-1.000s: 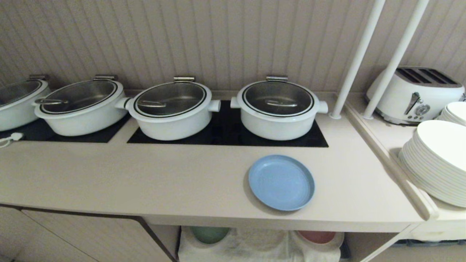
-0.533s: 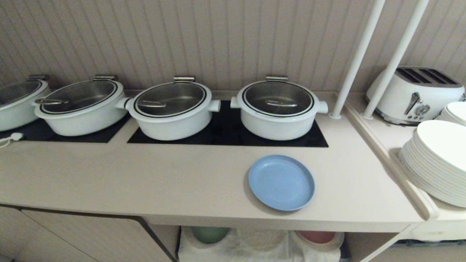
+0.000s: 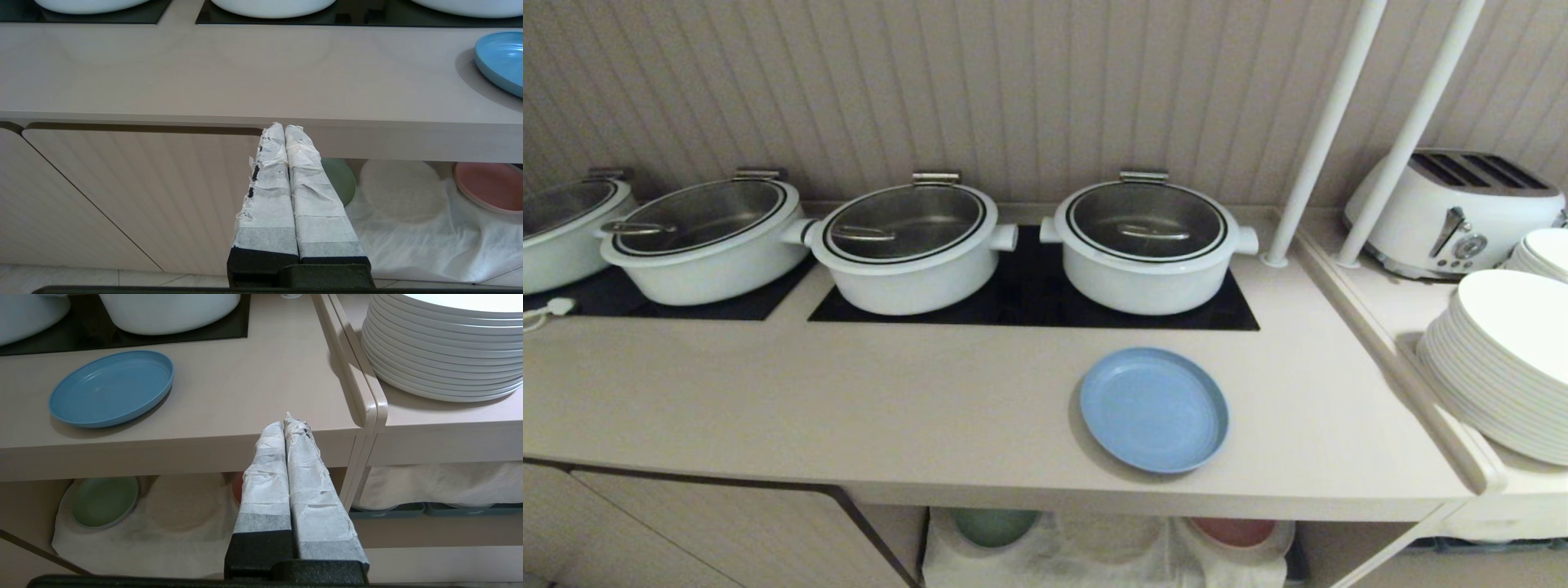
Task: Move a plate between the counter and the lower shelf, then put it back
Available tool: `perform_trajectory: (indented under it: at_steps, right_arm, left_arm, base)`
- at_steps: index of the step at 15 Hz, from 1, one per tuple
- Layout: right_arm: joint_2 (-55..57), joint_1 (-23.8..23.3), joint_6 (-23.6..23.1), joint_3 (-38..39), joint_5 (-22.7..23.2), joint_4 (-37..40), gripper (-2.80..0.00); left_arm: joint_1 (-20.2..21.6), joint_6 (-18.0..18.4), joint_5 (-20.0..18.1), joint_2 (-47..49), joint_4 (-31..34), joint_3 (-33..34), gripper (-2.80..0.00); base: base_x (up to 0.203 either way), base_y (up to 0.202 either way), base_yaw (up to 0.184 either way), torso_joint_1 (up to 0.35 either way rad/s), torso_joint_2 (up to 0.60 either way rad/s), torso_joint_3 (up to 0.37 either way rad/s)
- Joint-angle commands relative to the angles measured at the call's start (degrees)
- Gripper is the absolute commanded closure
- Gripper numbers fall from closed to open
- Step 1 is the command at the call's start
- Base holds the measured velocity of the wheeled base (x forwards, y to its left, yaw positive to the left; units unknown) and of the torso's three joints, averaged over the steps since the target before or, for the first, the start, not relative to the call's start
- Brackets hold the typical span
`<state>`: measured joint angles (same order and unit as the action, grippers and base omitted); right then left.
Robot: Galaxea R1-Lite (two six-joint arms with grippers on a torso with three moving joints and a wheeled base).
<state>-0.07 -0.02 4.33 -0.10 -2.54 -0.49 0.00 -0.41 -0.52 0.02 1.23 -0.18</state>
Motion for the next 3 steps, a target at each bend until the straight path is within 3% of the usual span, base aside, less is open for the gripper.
perform_trajectory:
  at_steps: [1, 3]
  right_arm:
    - [0.07, -0.06, -0.02, 0.01, -0.01, -0.04, 0.0]
    - [0.07, 0.0, -0.02, 0.01, -0.01, -0.04, 0.0]
  left_arm:
    - [0.0, -0.03, 0.0, -0.02, 0.0, 0.01, 0.0]
    - [0.0, -0.03, 0.0, -0.02, 0.0, 0.01, 0.0]
  base:
    - [0.0, 0.0, 0.0, 0.0, 0.0, 0.0]
    - [0.0, 0.0, 0.0, 0.0, 0.0, 0.0]
